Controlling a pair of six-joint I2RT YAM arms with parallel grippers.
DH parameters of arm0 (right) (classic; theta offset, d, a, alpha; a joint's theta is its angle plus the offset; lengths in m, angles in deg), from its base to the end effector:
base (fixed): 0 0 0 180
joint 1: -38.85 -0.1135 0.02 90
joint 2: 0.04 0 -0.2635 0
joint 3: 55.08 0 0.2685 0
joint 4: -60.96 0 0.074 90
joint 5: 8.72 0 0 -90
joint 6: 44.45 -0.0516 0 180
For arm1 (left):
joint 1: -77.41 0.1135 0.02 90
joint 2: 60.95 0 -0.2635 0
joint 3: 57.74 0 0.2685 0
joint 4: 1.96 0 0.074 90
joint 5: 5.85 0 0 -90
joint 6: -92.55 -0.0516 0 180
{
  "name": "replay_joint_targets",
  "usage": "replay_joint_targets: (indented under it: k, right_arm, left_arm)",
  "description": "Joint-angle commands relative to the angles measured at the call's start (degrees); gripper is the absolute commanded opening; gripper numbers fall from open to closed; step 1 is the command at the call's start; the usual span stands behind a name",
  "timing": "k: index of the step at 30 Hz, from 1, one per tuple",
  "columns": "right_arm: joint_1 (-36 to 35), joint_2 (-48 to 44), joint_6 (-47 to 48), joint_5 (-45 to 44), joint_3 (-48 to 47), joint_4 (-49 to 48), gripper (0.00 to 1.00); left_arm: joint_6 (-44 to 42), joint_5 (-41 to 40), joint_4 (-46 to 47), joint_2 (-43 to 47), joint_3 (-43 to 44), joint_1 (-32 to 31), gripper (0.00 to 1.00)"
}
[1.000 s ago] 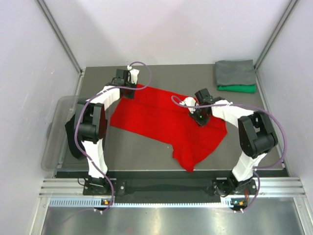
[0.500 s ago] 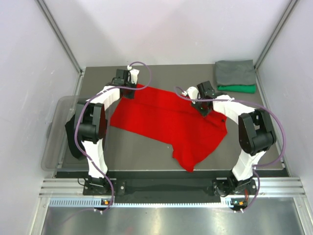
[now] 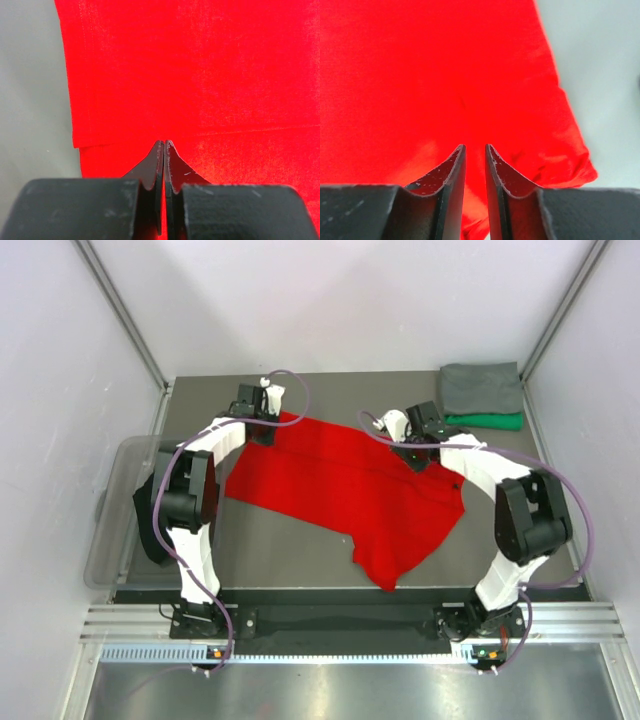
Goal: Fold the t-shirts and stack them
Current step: Fold the tshirt
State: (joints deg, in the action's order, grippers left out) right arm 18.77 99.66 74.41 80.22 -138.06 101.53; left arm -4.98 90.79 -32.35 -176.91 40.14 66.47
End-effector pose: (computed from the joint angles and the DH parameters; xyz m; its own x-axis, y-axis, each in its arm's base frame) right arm 0.3661 0.1328 0.1903 -0.5310 -0.7079 -0.4658 -0.6739 0.6860 -0.2745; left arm 0.4639 -0.0957 0.1733 -0.6941 0.2667 -0.6686 0.3578 0.9338 0.0011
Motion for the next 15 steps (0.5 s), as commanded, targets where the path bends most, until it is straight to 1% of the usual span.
replay_joint_targets:
  k: [1, 4, 7, 15]
  right_arm:
    - [-0.3, -8.0, 0.2, 9.2, 0.8, 2.2, 0.22]
    - [-0.4, -7.4, 0.7, 13.8, 1.2, 7.5, 0.22]
    - [-0.5, -6.0, 1.5, 15.2, 2.4, 8.5, 0.20]
    - [-0.3, 1.4, 1.8, 15.7, 0.4, 10.7, 0.18]
  left_arm:
    - [0.2, 0.7, 3.1, 4.4, -0.3, -0.2, 0.00]
    - [0.4, 1.0, 3.2, 4.3, -0.3, -0.3, 0.00]
    - [0.4, 0.9, 3.1, 4.4, -0.3, -0.4, 0.00]
    - [0.0, 0.3, 3.3, 4.7, -0.9, -0.4, 0.00]
